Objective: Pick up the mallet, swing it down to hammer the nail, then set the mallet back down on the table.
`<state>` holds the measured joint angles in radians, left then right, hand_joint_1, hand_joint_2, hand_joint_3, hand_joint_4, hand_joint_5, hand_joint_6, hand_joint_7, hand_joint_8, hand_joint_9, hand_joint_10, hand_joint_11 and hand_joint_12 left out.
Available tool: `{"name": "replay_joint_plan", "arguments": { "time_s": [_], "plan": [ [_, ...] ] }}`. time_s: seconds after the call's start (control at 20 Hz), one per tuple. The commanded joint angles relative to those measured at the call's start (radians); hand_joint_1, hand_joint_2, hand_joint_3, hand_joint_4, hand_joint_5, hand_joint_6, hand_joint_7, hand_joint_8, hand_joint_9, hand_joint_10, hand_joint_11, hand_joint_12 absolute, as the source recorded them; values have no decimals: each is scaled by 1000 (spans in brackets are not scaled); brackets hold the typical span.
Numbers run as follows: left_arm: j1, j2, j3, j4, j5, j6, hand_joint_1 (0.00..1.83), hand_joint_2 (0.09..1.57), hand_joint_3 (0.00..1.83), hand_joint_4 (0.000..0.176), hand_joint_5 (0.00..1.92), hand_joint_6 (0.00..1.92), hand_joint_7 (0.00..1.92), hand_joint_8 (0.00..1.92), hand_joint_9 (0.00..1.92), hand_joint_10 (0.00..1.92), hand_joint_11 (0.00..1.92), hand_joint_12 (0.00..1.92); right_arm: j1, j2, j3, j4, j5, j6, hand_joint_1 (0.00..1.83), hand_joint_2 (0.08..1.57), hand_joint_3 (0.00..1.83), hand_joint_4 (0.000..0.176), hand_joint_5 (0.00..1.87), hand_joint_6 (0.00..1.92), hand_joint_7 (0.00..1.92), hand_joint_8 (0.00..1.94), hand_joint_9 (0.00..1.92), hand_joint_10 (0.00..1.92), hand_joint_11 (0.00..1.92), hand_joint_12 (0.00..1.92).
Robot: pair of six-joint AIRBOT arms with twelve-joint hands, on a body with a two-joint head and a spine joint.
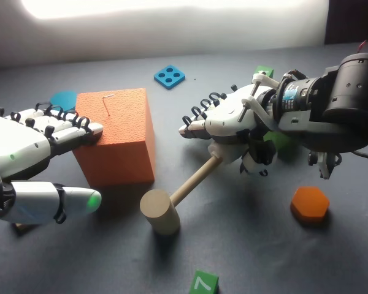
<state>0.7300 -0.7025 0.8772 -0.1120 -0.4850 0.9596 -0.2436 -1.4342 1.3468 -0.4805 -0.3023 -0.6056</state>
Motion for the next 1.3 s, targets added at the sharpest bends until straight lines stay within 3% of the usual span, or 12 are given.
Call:
{"name": "replay_joint_plan", "arguments": {
  "time_s": [0.0, 0.7, 0.95, 1.05, 1.1, 1.2, 1.25],
  "plan": [
    [-13, -1, -5, 13, -50, -4, 0, 1219, 2, 0, 127, 2, 95, 2, 72, 0, 0, 232, 0, 2, 3, -14, 78, 0, 1292, 1029, 0, 0, 2, 0, 0, 0, 0, 0, 0, 0],
    [-26, -1, 1, 25, -17, -1, 0, 1226, 0, 0, 92, 2, 64, 4, 54, 5, 6, 194, -1, 1, 4, -14, 82, 0, 1273, 1019, 0, 0, 33, 8, 0, 0, 0, 0, 0, 0],
    [-28, -1, 0, 25, -17, -2, 0, 1226, 0, 0, 115, 1, 86, 1, 75, 2, 10, 233, -1, 2, 4, -14, 84, -4, 1286, 1033, 3, 0, 129, 41, 67, 23, 17, 7, 21, 11],
    [-28, -1, 1, 25, -17, -3, 0, 1232, 0, 0, 114, 0, 85, 1, 73, 1, 2, 236, -1, 2, 4, -14, 84, -5, 1284, 1012, 0, 0, 257, 21, 222, 25, 133, 17, 0, 374],
    [-28, -1, 1, 25, -17, -3, 0, 1231, 0, 0, 125, 1, 90, 0, 77, 1, 0, 264, -1, 2, 4, -14, 84, -6, 1276, 997, 0, 0, 350, 49, 334, 52, 242, 59, 0, 686],
    [-28, -1, 1, 25, -12, -3, 0, 1233, 1, 0, 117, 0, 74, 0, 62, 0, 0, 244, -1, 2, 4, -14, 85, -7, 1275, 1002, 1, 0, 468, 65, 474, 63, 365, 136, 0, 989],
    [-28, -1, 1, 25, -11, -3, 0, 1230, 0, 0, 121, 2, 84, 5, 71, 4, 0, 245, -1, 2, 4, -14, 85, -7, 1311, 991, 2, 0, 568, 103, 548, 140, 376, 431, 0, 1192]
  ]
}}
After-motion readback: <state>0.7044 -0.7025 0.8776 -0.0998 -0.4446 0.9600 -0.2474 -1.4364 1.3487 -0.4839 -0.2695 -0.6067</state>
